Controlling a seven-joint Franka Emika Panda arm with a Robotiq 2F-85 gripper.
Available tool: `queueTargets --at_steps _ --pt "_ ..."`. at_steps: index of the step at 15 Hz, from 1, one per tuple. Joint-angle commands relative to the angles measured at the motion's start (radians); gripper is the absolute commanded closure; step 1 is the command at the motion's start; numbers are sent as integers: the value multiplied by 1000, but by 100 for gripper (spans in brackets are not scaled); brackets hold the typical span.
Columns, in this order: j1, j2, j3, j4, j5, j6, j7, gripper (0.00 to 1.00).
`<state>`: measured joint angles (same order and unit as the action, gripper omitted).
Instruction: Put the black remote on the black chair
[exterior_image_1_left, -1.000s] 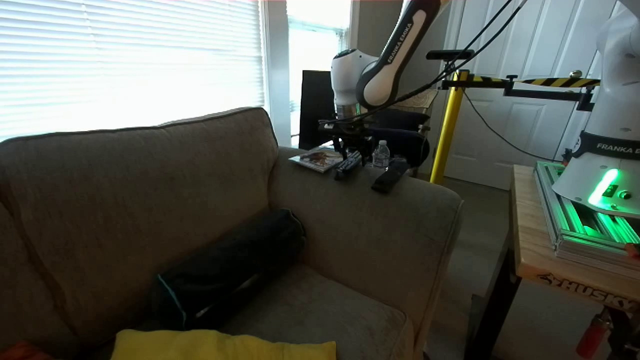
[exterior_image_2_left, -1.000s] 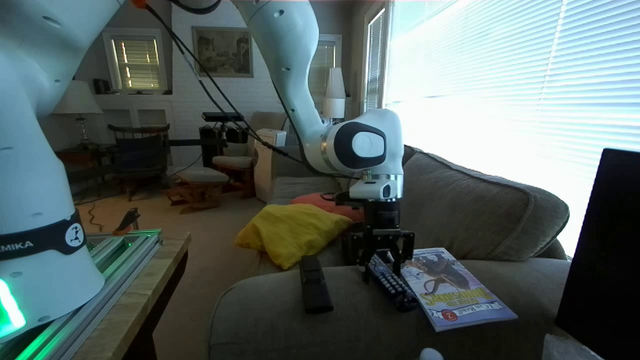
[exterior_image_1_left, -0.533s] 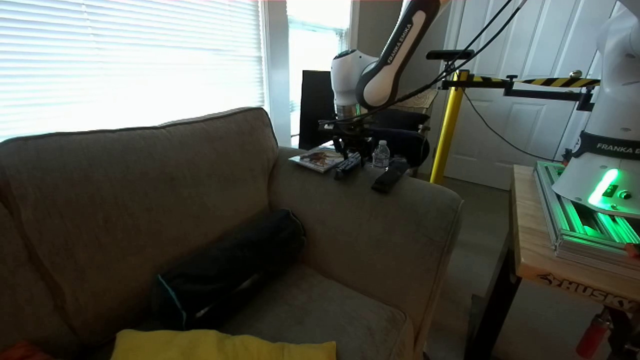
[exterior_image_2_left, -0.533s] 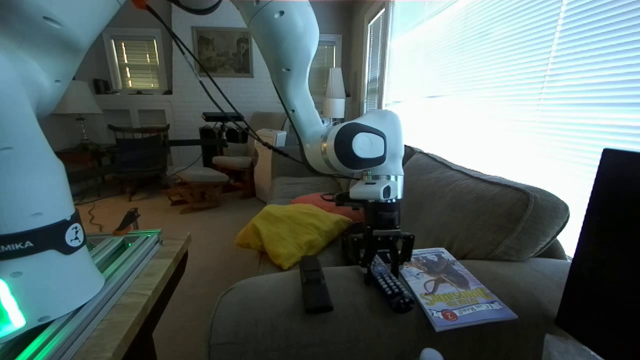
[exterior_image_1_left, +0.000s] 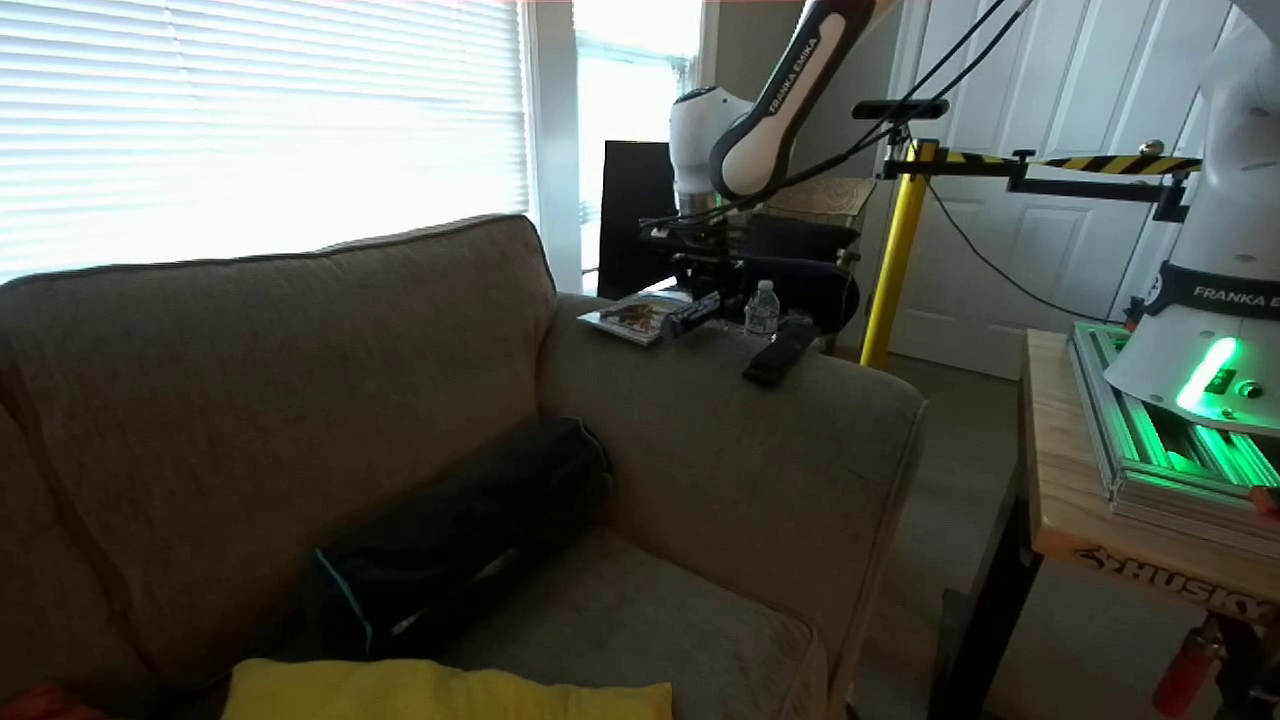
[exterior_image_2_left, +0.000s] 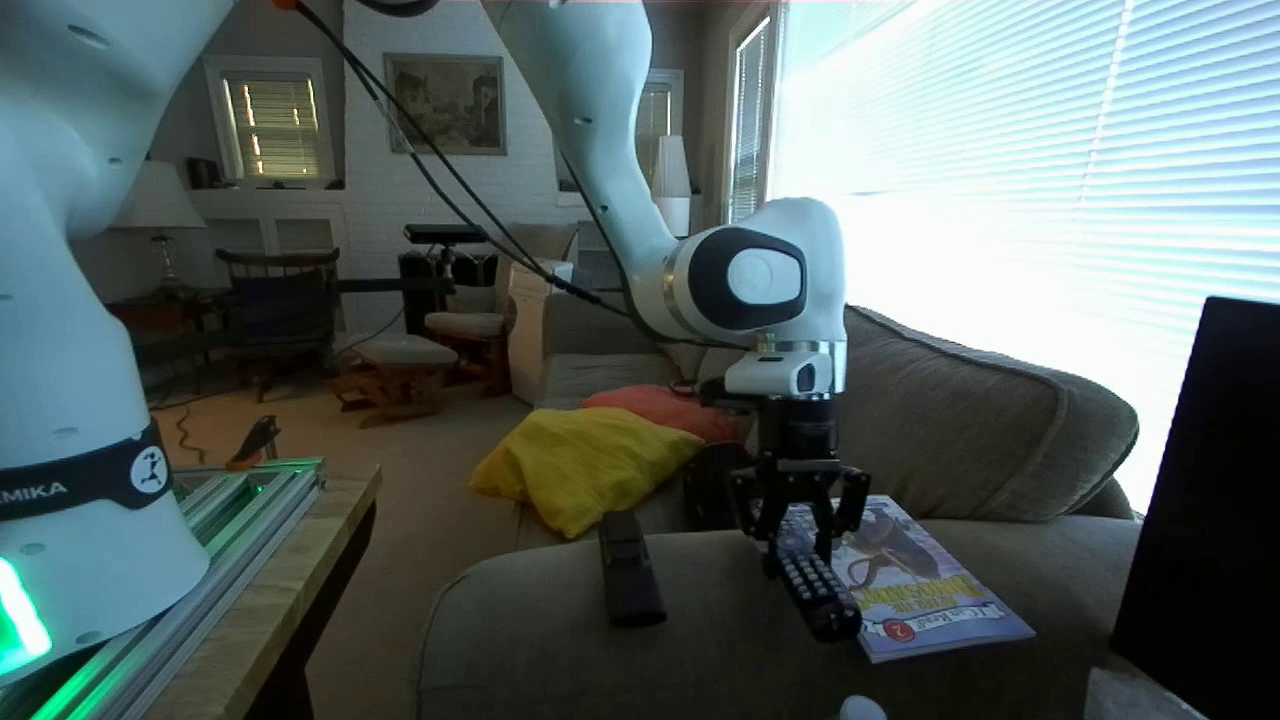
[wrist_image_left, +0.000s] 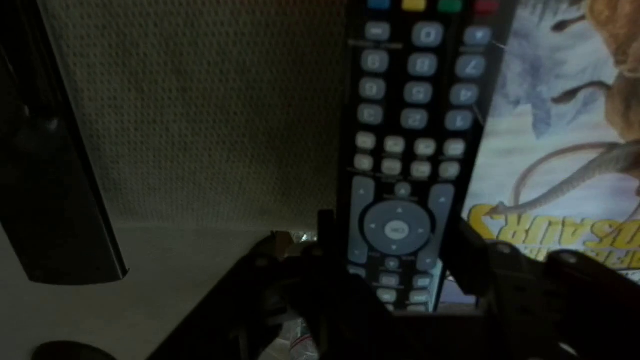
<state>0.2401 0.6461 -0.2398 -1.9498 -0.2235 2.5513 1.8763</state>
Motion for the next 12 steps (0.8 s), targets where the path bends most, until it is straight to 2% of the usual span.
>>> queueTargets --at_steps 1,7,12 --pt "-65 -25 29 59 83 -127 -17 72" --pt "-181 -12 47 208 222 -335 2 72" --pt "-257 -4 51 296 308 -429 26 72"
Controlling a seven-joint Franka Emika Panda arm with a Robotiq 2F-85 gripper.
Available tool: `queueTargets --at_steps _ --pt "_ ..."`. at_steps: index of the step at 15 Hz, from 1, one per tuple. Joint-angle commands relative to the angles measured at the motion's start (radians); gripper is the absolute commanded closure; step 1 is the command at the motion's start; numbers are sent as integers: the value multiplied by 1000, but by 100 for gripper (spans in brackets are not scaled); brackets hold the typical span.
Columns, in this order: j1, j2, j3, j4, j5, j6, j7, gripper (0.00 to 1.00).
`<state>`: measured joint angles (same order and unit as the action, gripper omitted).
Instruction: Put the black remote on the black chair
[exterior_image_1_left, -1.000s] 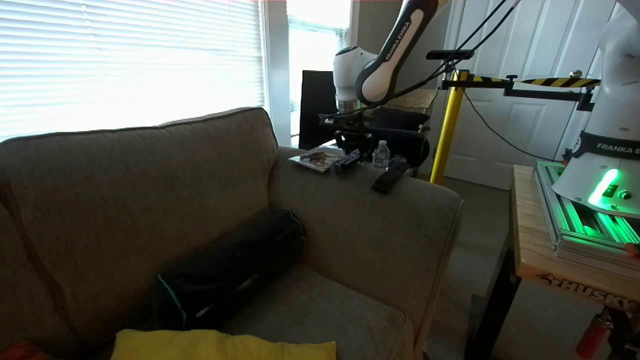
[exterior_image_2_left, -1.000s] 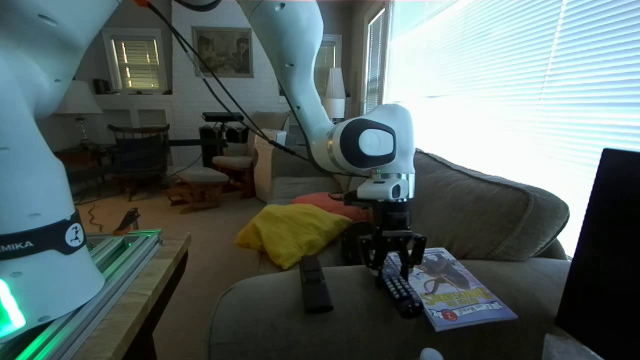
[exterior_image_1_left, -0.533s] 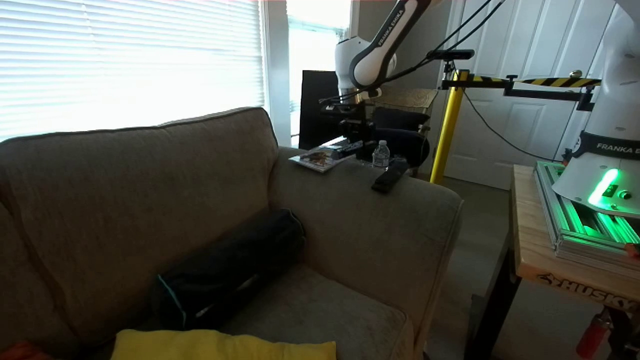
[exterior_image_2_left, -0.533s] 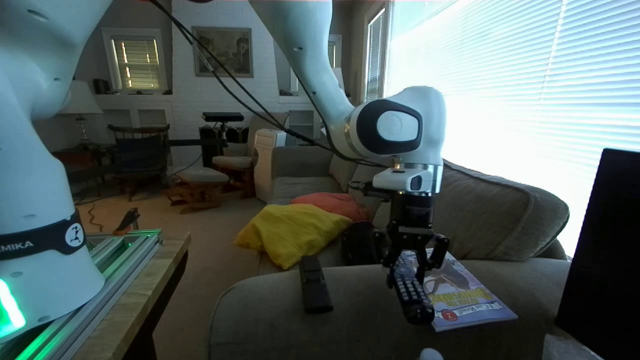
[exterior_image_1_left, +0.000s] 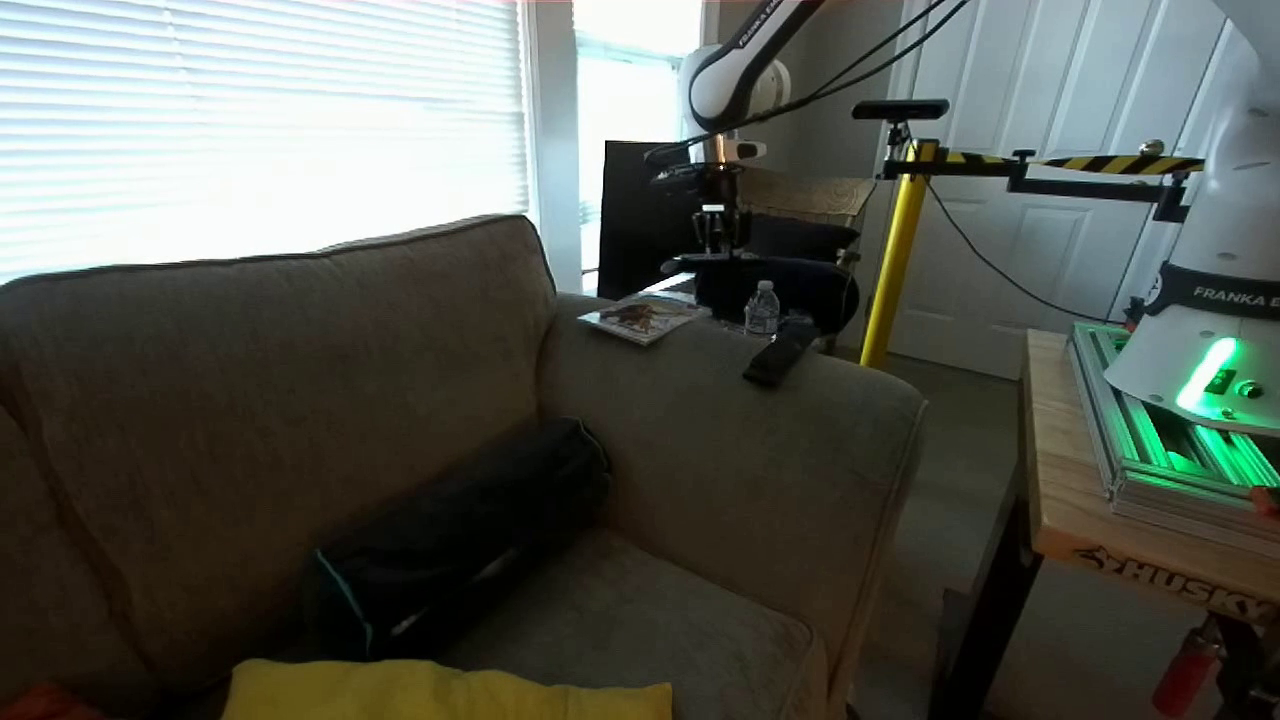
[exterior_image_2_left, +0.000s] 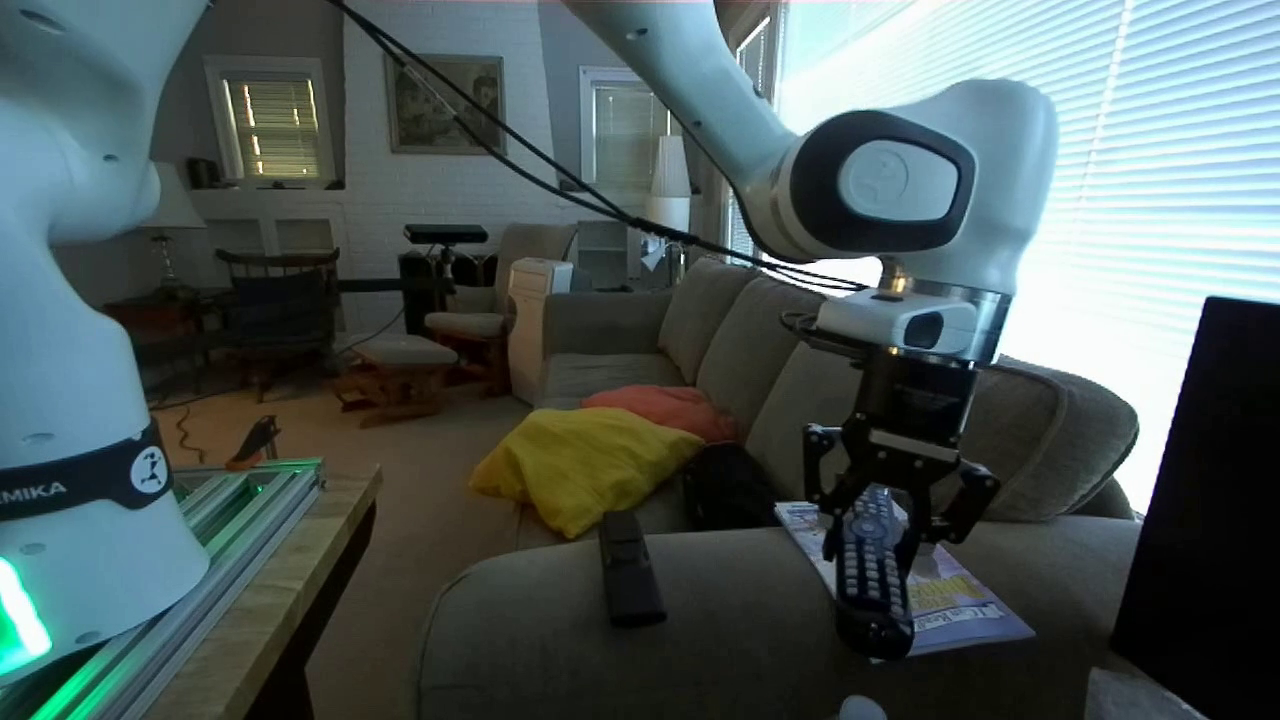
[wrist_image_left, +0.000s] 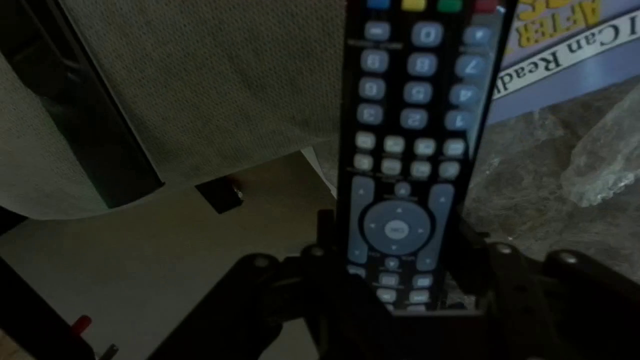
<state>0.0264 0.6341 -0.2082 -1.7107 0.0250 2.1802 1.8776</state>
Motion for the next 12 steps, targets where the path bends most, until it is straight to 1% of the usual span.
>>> queueTargets --at_steps 1,6,9,12 --pt "-54 16 15 75 74 -73 43 72" --pt "-106 38 10 128 149 -123 161 72" --pt "-124 40 8 133 176 -117 219 72" --pt "-145 44 -4 147 201 -114 317 72"
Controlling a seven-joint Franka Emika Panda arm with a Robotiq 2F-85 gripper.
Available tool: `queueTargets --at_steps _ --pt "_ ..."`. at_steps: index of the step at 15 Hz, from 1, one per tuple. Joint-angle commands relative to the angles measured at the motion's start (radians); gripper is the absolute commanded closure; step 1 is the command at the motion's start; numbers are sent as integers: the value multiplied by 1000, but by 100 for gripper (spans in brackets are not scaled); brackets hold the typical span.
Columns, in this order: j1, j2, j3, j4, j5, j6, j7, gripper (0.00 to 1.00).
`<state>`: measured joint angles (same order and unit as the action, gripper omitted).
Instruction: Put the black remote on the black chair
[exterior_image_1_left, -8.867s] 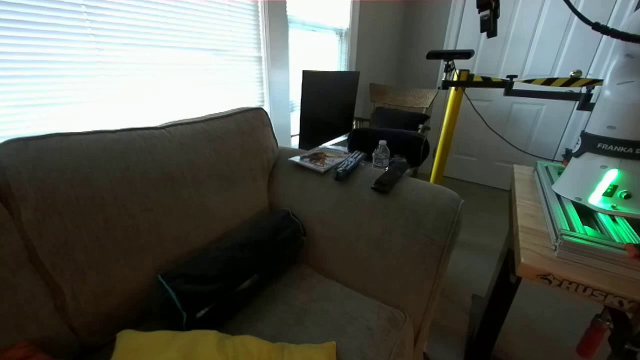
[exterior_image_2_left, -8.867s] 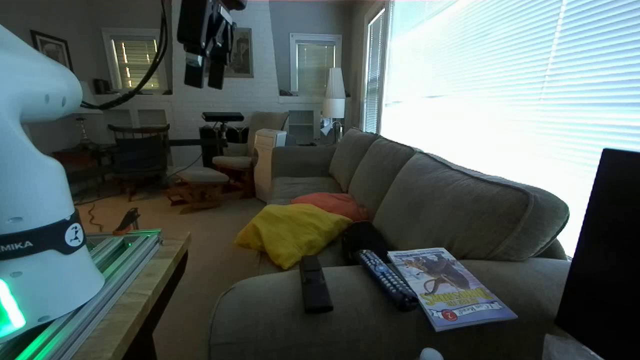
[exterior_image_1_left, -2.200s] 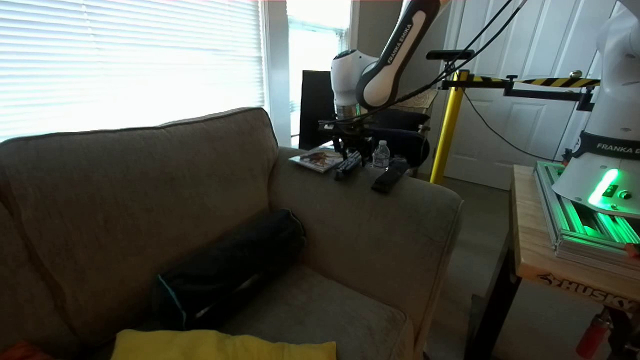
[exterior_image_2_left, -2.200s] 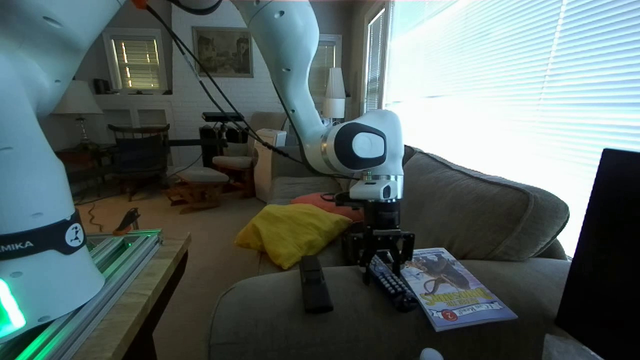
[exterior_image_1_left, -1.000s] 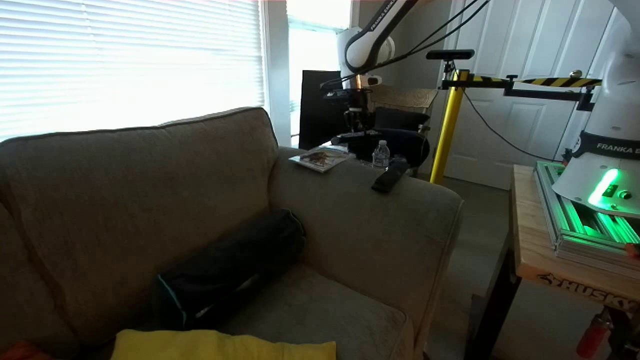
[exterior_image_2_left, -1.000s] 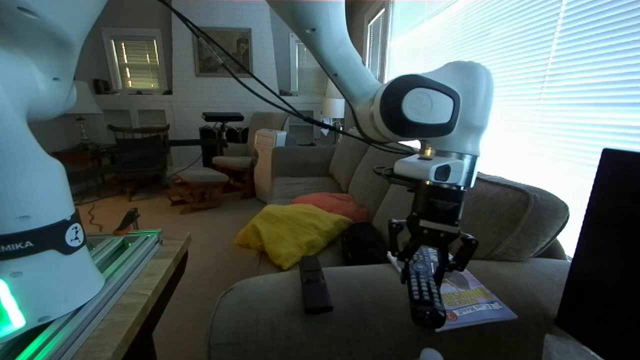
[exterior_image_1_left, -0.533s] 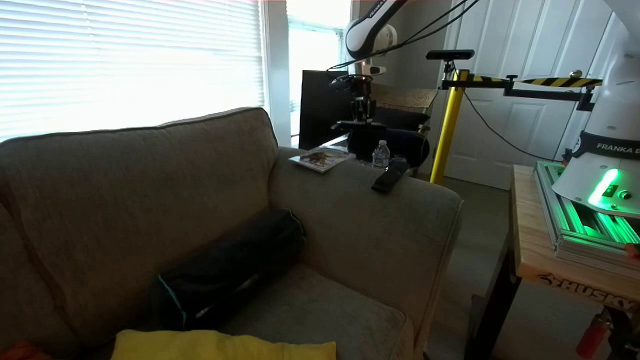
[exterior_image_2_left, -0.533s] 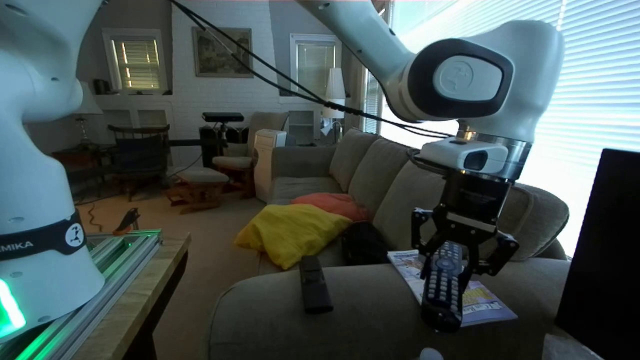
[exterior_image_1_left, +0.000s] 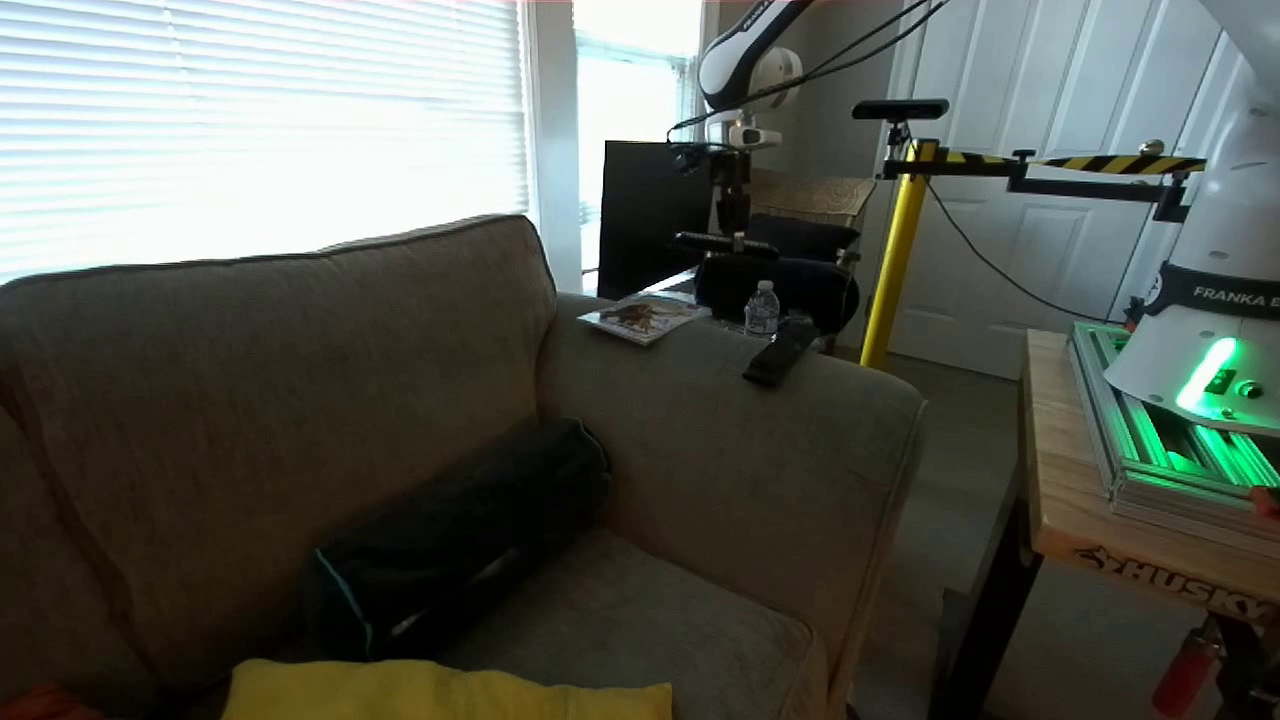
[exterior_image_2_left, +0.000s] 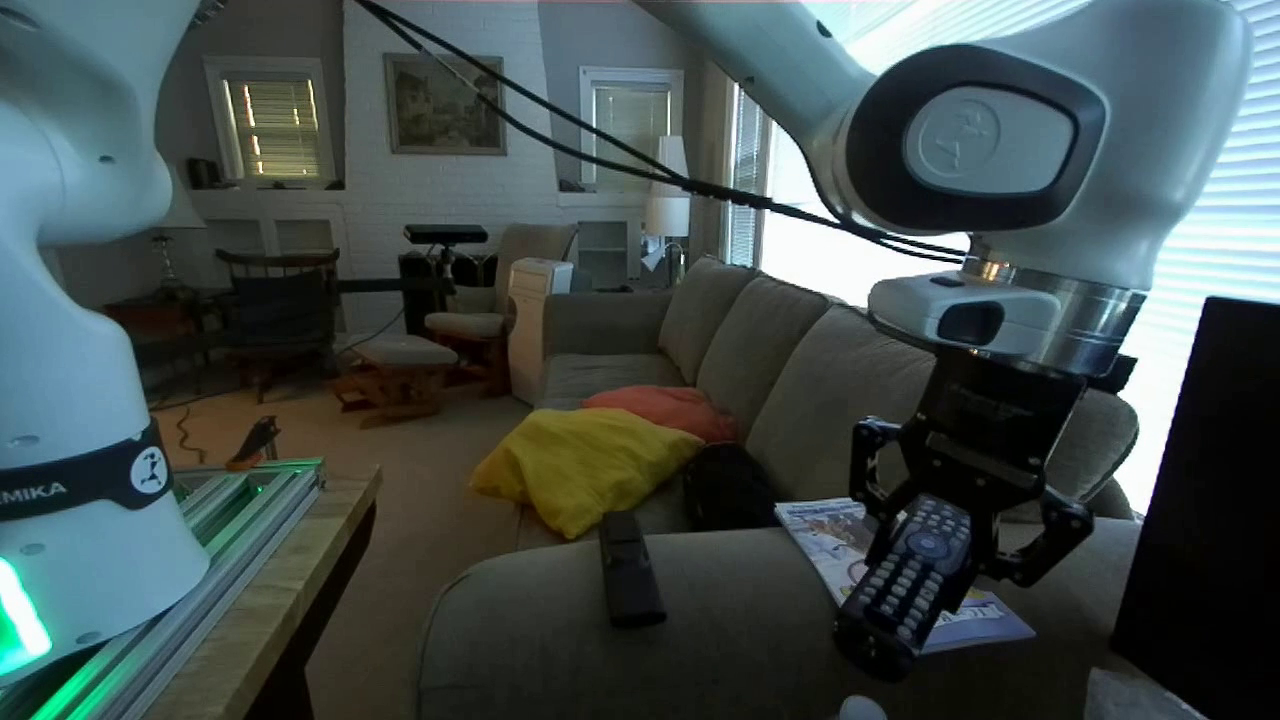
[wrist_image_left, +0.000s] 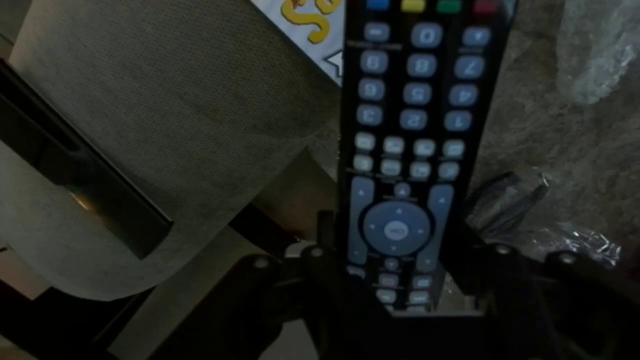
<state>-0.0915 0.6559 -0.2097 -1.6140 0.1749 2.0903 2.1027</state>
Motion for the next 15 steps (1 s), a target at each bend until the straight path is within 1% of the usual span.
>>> queueTargets --at_steps 1,5,6,7,8,10,15 --pt "-36 21 -7 53 57 -24 122 72" --pt "-85 19 -14 62 94 -37 223 72" --pt "-101 16 -11 60 108 -38 234 72" --pt "-121 9 0 55 128 -37 217 72" --pt "-95 3 -11 28 74 -14 194 47" --pt "-114 3 -10 29 92 -15 193 47" --pt "-115 3 -4 30 96 -15 197 47"
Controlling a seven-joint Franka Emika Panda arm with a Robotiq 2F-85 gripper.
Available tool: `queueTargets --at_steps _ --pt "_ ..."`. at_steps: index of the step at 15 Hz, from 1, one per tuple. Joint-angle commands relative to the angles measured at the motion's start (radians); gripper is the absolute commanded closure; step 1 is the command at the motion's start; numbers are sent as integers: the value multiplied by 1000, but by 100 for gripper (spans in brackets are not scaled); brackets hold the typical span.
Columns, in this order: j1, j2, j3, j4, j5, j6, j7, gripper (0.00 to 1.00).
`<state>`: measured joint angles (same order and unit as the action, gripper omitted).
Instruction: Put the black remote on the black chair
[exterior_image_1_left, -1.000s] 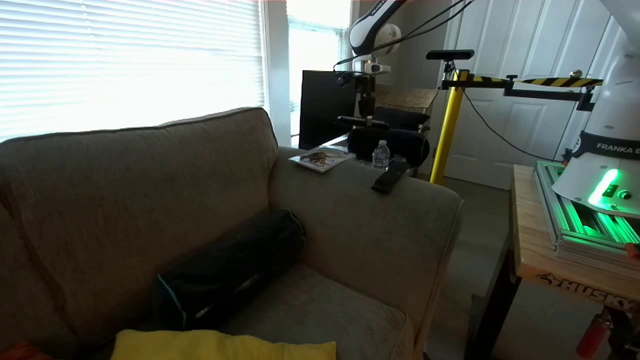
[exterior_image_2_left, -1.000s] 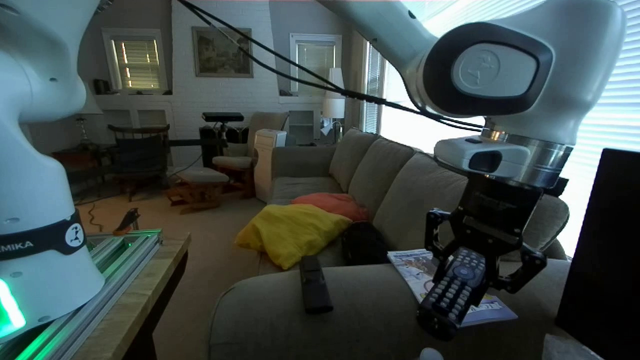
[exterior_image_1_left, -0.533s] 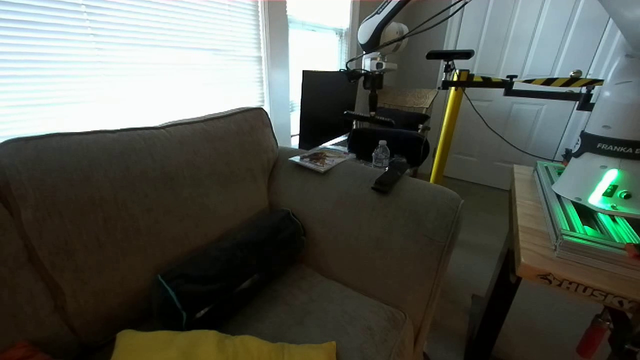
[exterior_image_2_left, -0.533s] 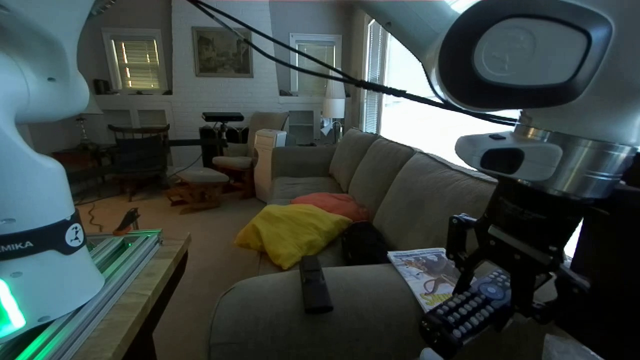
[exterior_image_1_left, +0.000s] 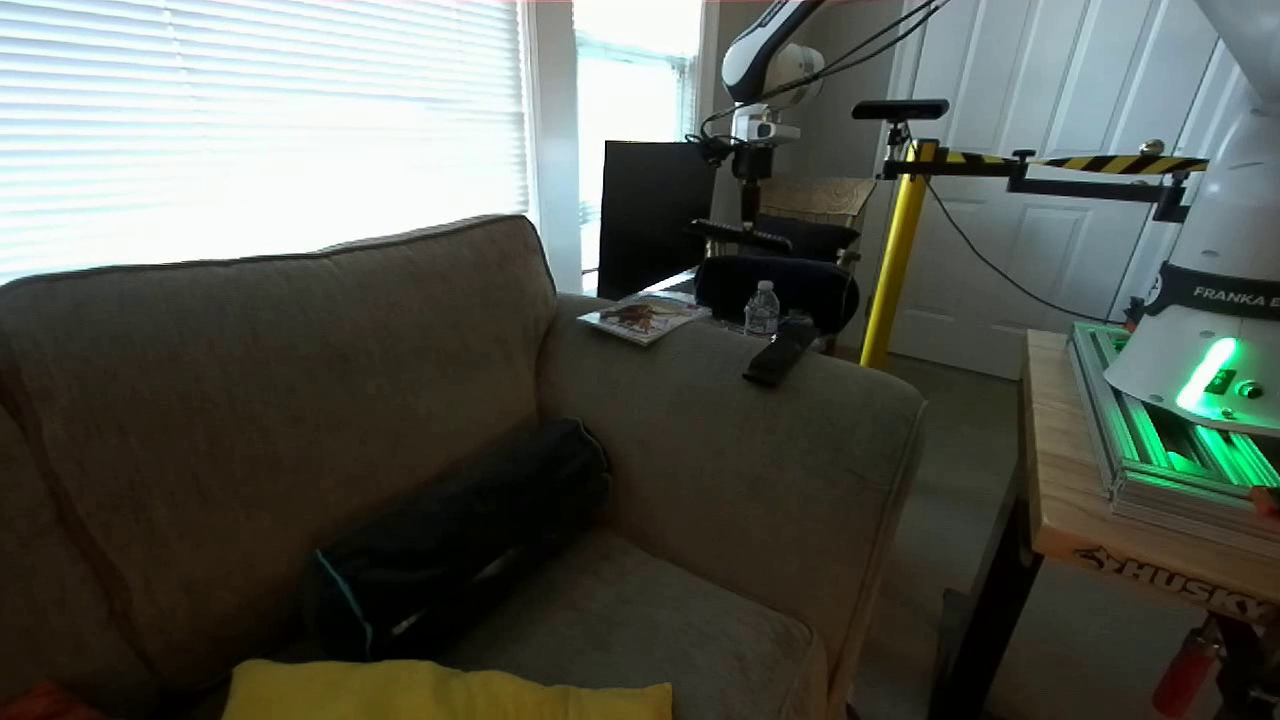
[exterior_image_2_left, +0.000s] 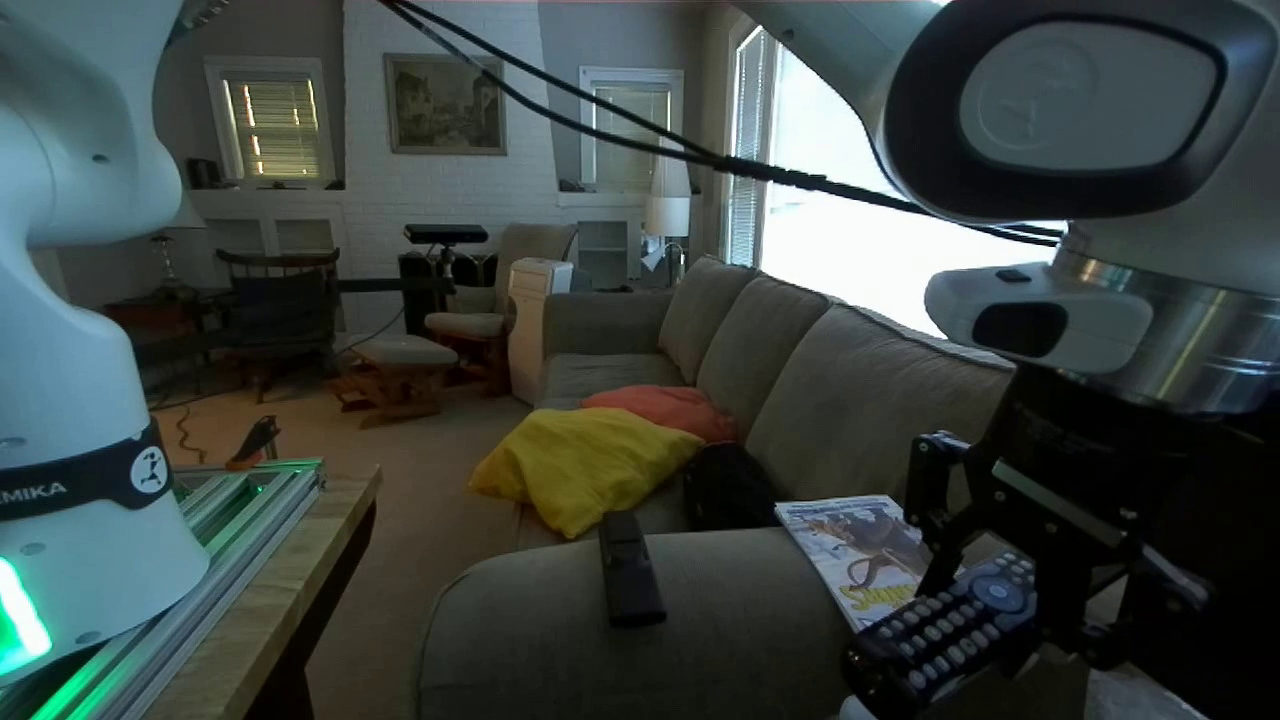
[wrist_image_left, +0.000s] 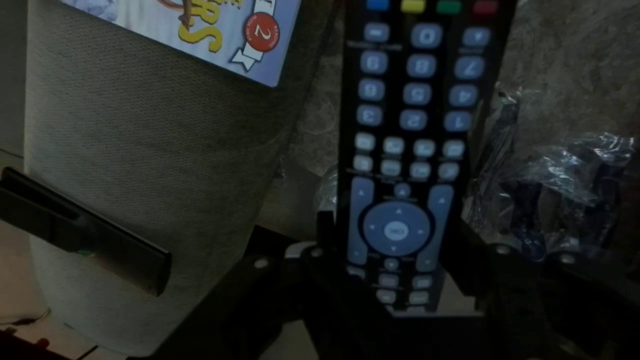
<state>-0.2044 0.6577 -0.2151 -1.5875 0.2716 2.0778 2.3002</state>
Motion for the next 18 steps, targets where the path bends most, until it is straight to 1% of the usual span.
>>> queueTargets --at_steps 1,2,3,15,18 --pt "-2 2 1 4 -1 -3 0 47" --pt "-2 2 1 4 -1 -3 1 47" --pt "2 16 -1 20 -1 -6 20 72" --pt "-14 273 -56 288 -15 37 323 72" --pt "-25 329 -56 343 -28 80 337 72"
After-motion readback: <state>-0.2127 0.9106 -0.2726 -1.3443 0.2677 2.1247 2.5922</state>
